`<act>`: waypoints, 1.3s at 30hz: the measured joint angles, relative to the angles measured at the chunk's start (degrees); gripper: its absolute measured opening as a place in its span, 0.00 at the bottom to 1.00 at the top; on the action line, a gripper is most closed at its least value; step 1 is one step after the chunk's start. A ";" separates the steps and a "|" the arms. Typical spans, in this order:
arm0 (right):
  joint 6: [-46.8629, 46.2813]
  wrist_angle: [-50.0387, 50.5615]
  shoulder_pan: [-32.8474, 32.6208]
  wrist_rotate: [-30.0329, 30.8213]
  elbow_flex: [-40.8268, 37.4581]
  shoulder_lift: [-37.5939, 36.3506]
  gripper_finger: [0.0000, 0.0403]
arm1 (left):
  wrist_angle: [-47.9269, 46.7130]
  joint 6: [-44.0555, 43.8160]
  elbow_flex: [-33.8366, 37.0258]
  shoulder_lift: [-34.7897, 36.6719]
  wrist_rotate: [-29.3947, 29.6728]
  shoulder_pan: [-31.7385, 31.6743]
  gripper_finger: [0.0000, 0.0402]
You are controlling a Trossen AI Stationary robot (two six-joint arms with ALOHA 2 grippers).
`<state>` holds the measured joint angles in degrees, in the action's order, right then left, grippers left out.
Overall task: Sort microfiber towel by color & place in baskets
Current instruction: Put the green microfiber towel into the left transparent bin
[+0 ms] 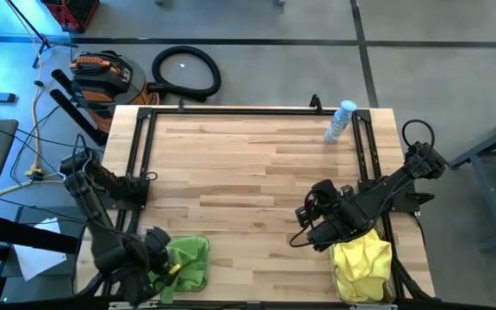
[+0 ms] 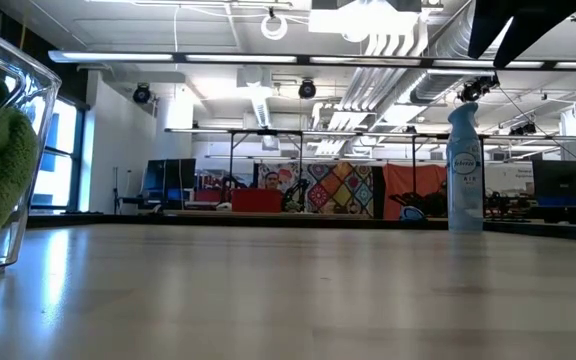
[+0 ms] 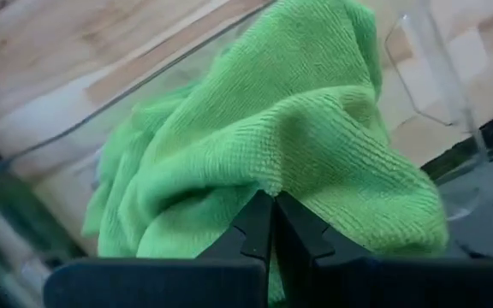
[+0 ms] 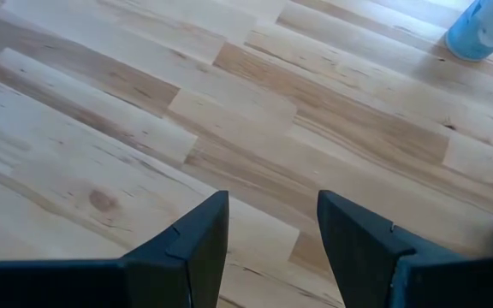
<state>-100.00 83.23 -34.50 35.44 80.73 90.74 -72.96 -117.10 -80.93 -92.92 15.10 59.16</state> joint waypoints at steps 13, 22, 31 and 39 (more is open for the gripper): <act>0.02 -0.16 0.00 0.72 0.00 0.00 0.44 | 17.78 5.33 18.44 0.04 -5.33 -1.40 0.00; 0.11 -0.12 0.00 1.46 0.00 0.00 0.44 | 29.54 6.11 25.97 0.15 -5.54 -1.40 0.01; 1.50 -0.12 0.00 1.46 0.00 0.00 0.44 | 29.17 2.28 26.14 2.09 -6.09 -1.38 0.17; 1.50 -0.12 0.00 1.46 0.00 0.00 0.44 | 27.89 -0.09 26.14 8.62 -6.04 -1.36 0.26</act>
<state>-98.50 83.11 -34.50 36.91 80.73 90.74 -45.07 -117.19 -54.78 -84.30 9.06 57.80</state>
